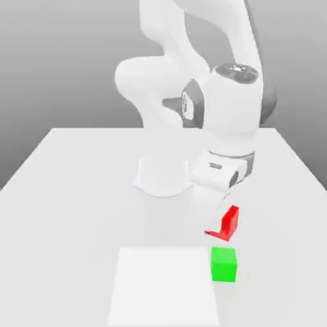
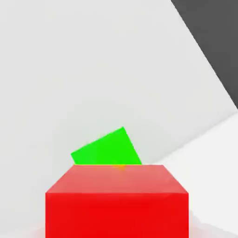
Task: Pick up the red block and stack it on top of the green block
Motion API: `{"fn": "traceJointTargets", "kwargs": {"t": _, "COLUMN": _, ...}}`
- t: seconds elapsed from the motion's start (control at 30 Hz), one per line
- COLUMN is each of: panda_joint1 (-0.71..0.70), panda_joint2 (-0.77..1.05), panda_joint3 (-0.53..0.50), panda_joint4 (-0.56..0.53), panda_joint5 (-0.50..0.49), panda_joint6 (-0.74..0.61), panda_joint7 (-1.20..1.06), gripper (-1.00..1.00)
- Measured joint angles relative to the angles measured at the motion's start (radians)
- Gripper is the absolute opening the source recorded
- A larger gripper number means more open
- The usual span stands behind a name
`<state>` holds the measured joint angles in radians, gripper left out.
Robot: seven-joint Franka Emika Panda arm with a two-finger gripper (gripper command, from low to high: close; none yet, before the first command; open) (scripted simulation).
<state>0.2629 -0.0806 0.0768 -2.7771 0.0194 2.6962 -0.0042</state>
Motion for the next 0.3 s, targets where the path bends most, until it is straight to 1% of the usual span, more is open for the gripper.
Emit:
{"fn": "traceJointTargets", "kwargs": {"t": 0.17, "panda_joint1": 0.0, "panda_joint2": 0.156, "panda_joint3": -0.004, "panda_joint4": 0.008, "panda_joint5": -0.032, "panda_joint6": 0.148, "panda_joint7": 0.014, "gripper": -1.0}}
{"fn": "traceJointTargets", "kwargs": {"t": 0.2, "panda_joint1": 0.001, "panda_joint2": 0.182, "panda_joint3": -0.008, "panda_joint4": 0.008, "panda_joint5": -0.043, "panda_joint6": 0.172, "panda_joint7": 0.021, "gripper": 1.0}}
{"fn": "traceJointTargets", "kwargs": {"t": 0.3, "panda_joint1": 0.001, "panda_joint2": 0.182, "panda_joint3": -0.008, "panda_joint4": 0.008, "panda_joint5": -0.043, "panda_joint6": 0.172, "panda_joint7": 0.021, "gripper": 1.0}}
